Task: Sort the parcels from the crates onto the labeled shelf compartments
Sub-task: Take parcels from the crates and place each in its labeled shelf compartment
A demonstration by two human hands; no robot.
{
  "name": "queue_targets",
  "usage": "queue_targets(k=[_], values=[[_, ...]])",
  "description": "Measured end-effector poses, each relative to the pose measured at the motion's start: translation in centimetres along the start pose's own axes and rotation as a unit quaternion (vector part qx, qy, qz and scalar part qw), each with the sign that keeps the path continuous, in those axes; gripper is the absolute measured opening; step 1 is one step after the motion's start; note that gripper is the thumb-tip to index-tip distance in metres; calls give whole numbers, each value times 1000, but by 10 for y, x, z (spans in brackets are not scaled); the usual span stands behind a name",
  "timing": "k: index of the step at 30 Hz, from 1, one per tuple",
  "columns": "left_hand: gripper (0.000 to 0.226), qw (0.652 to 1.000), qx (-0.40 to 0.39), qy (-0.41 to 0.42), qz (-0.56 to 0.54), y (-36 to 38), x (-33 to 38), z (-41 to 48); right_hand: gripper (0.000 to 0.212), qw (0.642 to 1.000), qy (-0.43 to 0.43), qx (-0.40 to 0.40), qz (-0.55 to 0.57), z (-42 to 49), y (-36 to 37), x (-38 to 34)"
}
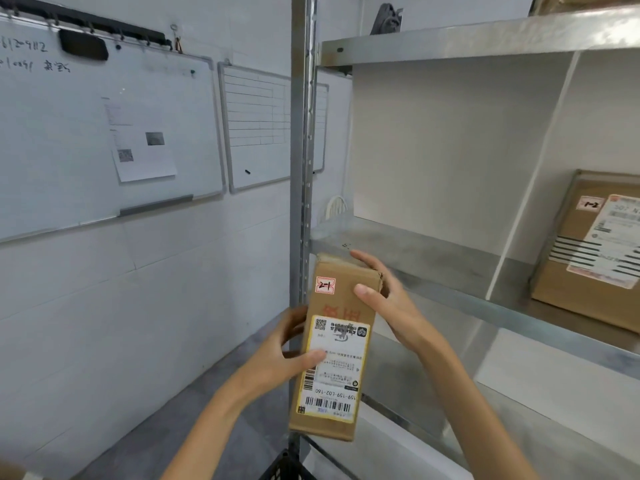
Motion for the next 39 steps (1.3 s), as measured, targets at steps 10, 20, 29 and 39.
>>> queue_targets(k=[10,20,29,39], values=[[50,1000,15,-8,23,27,-25,1,87,986,49,134,84,-26,-12,49],[46,989,19,-51,140,62,-94,7,110,993,105,48,10,-48,6,127],[31,983,6,-99,157,82,-132,50,120,985,133,108,27,-2,-19,169],[52,977,-88,-132,141,68,-215,134,103,960,183,203,62,97,-33,231]])
Point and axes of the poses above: each hand's wrist, its own z-axis towards the middle knuckle, its own y-axis out of the palm, x = y × z, the point moved 9 cm from there along z, towards the middle knuckle, and after that the axes turned 13 degrees about y, right-handed, at the moved point
